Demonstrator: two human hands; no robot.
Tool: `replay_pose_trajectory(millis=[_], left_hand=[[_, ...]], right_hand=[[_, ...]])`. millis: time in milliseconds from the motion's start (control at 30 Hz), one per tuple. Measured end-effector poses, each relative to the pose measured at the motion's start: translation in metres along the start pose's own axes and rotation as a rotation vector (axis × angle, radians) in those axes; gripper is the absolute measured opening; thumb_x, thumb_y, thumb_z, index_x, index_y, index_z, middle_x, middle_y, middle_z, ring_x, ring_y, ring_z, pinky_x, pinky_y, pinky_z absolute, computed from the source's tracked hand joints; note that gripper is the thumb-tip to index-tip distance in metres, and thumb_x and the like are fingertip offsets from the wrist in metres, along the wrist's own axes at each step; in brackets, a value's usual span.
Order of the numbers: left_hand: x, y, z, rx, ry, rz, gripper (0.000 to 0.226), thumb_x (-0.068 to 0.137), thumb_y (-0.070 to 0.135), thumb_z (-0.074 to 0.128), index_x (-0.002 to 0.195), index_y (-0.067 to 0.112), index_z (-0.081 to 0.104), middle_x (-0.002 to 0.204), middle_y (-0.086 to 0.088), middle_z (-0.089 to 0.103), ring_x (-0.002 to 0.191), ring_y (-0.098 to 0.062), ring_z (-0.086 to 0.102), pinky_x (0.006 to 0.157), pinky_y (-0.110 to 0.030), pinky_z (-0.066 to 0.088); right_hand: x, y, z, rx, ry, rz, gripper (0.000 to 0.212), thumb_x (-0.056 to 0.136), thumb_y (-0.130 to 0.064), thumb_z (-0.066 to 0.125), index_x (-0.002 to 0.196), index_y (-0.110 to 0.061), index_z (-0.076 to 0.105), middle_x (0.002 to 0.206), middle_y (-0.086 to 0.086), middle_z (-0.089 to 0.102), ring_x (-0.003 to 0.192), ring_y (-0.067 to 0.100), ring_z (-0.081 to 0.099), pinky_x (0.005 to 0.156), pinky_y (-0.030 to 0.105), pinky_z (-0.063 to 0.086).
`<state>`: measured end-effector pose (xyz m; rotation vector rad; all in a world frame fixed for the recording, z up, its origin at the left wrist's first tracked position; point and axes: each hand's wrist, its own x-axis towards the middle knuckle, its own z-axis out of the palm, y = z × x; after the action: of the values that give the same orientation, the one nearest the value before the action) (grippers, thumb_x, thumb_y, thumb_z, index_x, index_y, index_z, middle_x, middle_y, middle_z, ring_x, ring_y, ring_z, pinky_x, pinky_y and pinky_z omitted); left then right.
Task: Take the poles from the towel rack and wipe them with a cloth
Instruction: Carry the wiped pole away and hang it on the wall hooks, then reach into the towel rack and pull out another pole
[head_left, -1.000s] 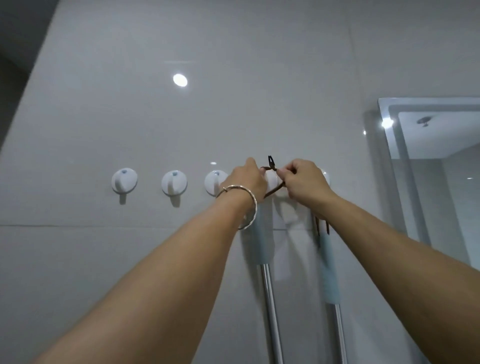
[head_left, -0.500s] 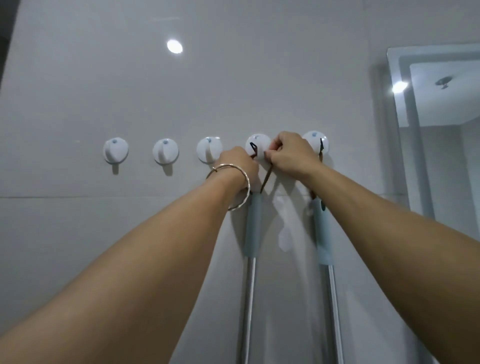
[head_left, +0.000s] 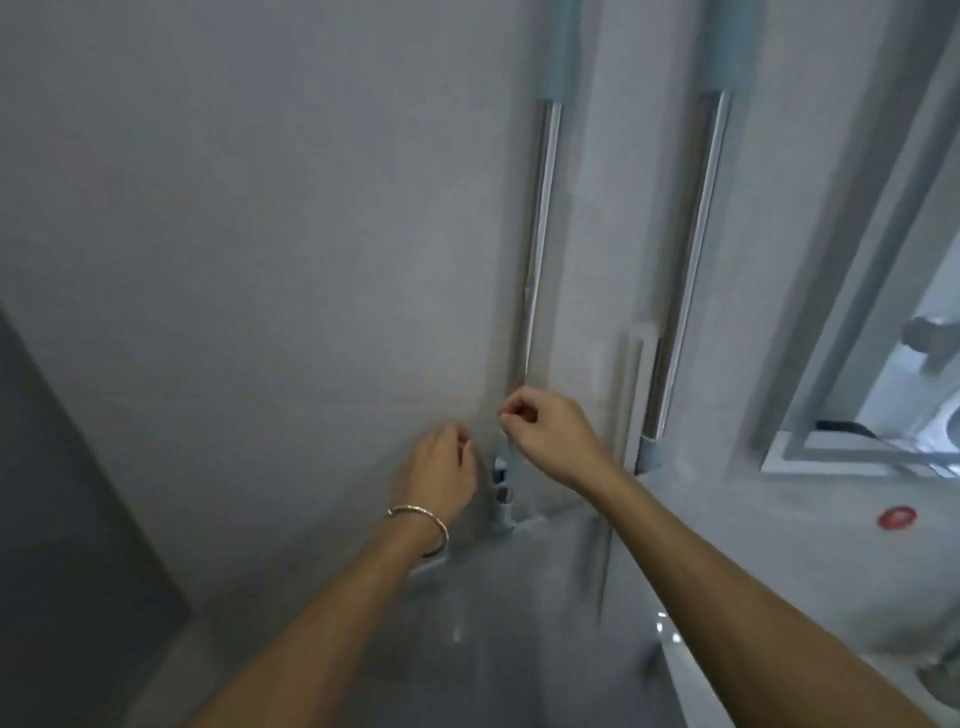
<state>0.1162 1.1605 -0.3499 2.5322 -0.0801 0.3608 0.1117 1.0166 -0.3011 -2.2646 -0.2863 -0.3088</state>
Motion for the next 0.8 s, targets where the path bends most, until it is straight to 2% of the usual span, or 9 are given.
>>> replay_pose_trajectory(millis=[100, 167, 233, 333, 367, 433, 500, 667, 800], left_hand=[[-0.031, -0.050, 0.054, -0.014, -0.245, -0.093, 0.033, 0.092, 0.022, 0.048, 0.123, 0.013, 0.050, 0.125, -0.013, 0.055, 0.113, -0.030, 0.054, 0.094, -0.036, 0.042], [-0.046, -0.065, 0.075, -0.013, -0.367, -0.125, 0.045, 0.092, 0.022, 0.048, 0.135, 0.013, 0.040, 0.137, -0.014, 0.046, 0.122, -0.030, 0.048, 0.100, -0.033, 0.039], [-0.053, -0.072, 0.087, -0.008, -0.418, -0.134, 0.052, 0.092, 0.018, 0.048, 0.141, 0.012, 0.033, 0.141, -0.015, 0.041, 0.125, -0.030, 0.045, 0.099, -0.029, 0.035], [-0.057, -0.073, 0.101, -0.006, -0.460, -0.131, 0.058, 0.090, 0.012, 0.048, 0.144, 0.010, 0.028, 0.145, -0.016, 0.034, 0.129, -0.030, 0.040, 0.101, -0.027, 0.032], [-0.057, -0.072, 0.106, -0.008, -0.471, -0.121, 0.059, 0.090, 0.011, 0.048, 0.145, 0.010, 0.026, 0.146, -0.016, 0.032, 0.131, -0.030, 0.039, 0.103, -0.027, 0.030], [-0.059, -0.069, 0.116, -0.015, -0.486, -0.104, 0.061, 0.089, 0.011, 0.049, 0.146, 0.010, 0.025, 0.147, -0.014, 0.030, 0.131, -0.030, 0.037, 0.103, -0.027, 0.029], [-0.060, -0.064, 0.124, -0.014, -0.495, -0.089, 0.061, 0.088, 0.011, 0.051, 0.144, 0.012, 0.026, 0.146, -0.012, 0.031, 0.131, -0.029, 0.037, 0.101, -0.025, 0.029], [-0.063, -0.050, 0.139, -0.047, -0.482, -0.126, 0.061, 0.085, 0.010, 0.055, 0.141, 0.012, 0.031, 0.143, -0.011, 0.030, 0.129, -0.027, 0.038, 0.102, -0.024, 0.029], [-0.060, -0.042, 0.149, -0.097, -0.476, -0.208, 0.056, 0.082, 0.009, 0.056, 0.134, 0.011, 0.035, 0.136, -0.013, 0.037, 0.119, -0.032, 0.048, 0.097, -0.028, 0.036]], right_hand=[[-0.037, 0.045, 0.042, -0.003, -0.074, 0.177, 0.021, 0.091, -0.021, 0.058, 0.071, -0.020, 0.063, 0.063, -0.008, 0.057, 0.056, -0.001, 0.050, 0.055, 0.017, 0.036], [-0.059, 0.072, 0.060, 0.007, -0.100, 0.325, 0.033, 0.093, -0.027, 0.056, 0.061, -0.021, 0.054, 0.062, 0.000, 0.058, 0.061, 0.012, 0.055, 0.061, 0.027, 0.042], [-0.073, 0.094, 0.067, 0.067, -0.110, 0.476, 0.041, 0.095, -0.035, 0.053, 0.058, -0.018, 0.050, 0.064, 0.009, 0.060, 0.071, 0.027, 0.062, 0.070, 0.034, 0.047], [-0.079, 0.118, 0.068, 0.159, -0.073, 0.638, 0.043, 0.095, -0.047, 0.051, 0.069, -0.013, 0.059, 0.075, 0.011, 0.064, 0.084, 0.032, 0.066, 0.078, 0.037, 0.050], [-0.078, 0.125, 0.067, 0.177, -0.047, 0.657, 0.042, 0.093, -0.049, 0.052, 0.083, -0.011, 0.064, 0.086, 0.012, 0.067, 0.089, 0.032, 0.066, 0.081, 0.038, 0.050], [-0.077, 0.132, 0.066, 0.247, 0.006, 0.681, 0.046, 0.091, -0.052, 0.054, 0.112, -0.012, 0.061, 0.106, 0.011, 0.067, 0.100, 0.029, 0.063, 0.088, 0.038, 0.050], [-0.078, 0.133, 0.065, 0.315, 0.045, 0.691, 0.048, 0.091, -0.048, 0.056, 0.124, -0.013, 0.053, 0.113, 0.007, 0.064, 0.105, 0.026, 0.061, 0.089, 0.037, 0.049], [-0.081, 0.130, 0.068, 0.271, 0.063, 0.610, 0.025, 0.097, -0.032, 0.052, 0.110, -0.011, 0.053, 0.094, 0.000, 0.060, 0.090, 0.018, 0.056, 0.074, 0.023, 0.038], [-0.077, 0.129, 0.067, 0.237, 0.020, 0.512, 0.021, 0.094, -0.018, 0.053, 0.113, -0.009, 0.052, 0.106, 0.004, 0.059, 0.097, 0.019, 0.056, 0.080, 0.025, 0.041]])
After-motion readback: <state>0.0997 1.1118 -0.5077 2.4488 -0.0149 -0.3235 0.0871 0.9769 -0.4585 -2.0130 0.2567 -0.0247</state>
